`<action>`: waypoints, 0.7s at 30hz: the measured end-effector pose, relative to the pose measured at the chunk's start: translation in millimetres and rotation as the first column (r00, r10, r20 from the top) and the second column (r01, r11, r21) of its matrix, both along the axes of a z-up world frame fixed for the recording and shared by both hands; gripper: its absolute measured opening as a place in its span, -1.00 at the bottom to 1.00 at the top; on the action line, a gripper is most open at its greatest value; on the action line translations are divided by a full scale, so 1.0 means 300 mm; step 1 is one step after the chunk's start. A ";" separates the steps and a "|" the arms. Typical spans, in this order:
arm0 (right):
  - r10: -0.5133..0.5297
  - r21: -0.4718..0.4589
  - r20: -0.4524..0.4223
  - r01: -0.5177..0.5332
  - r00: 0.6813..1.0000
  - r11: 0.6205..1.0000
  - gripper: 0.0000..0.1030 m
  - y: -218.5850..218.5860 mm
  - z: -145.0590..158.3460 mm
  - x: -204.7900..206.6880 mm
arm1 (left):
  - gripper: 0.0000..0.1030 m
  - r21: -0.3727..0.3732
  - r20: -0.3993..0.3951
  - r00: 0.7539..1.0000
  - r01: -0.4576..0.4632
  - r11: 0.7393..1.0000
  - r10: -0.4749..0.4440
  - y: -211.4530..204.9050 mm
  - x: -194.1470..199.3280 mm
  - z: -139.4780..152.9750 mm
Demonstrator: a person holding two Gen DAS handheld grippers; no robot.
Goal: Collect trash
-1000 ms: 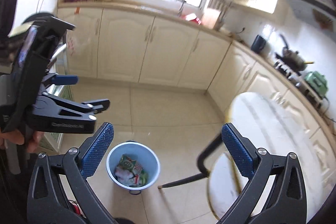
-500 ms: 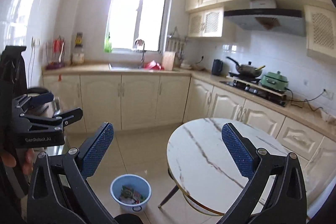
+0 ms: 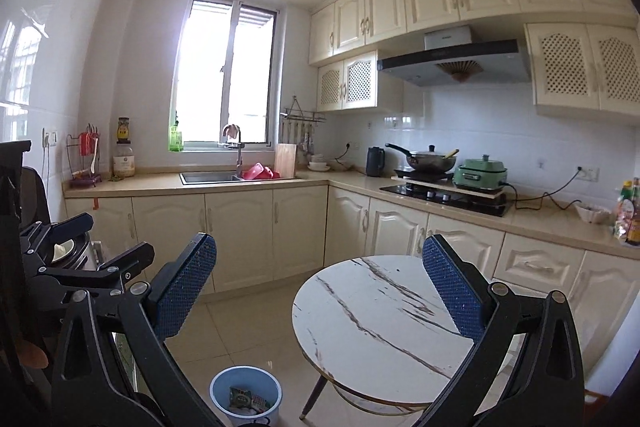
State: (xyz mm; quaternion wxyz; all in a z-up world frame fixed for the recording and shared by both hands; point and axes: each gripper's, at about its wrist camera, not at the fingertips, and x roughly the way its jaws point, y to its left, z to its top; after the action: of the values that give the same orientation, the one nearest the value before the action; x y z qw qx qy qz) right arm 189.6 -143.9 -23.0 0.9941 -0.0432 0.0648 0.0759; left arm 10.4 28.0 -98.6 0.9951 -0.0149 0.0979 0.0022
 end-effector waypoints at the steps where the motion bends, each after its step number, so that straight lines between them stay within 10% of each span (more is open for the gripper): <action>1: -0.001 0.009 0.000 0.001 1.000 1.000 1.00 -0.007 -0.001 -0.007 | 0.99 0.006 0.004 1.000 0.003 1.000 -0.003 -0.007 0.008 -0.019; 21: -0.077 0.064 0.008 0.076 0.997 0.995 1.00 -0.052 -0.056 0.003 | 0.99 0.009 -0.003 0.999 0.043 0.999 -0.043 0.019 0.156 -0.121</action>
State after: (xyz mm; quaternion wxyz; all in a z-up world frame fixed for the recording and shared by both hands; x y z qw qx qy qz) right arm 190.6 -159.6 -39.8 0.9975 -0.0092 0.0585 0.0396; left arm 57.3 33.7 -134.9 0.9948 -0.0084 0.0995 -0.0186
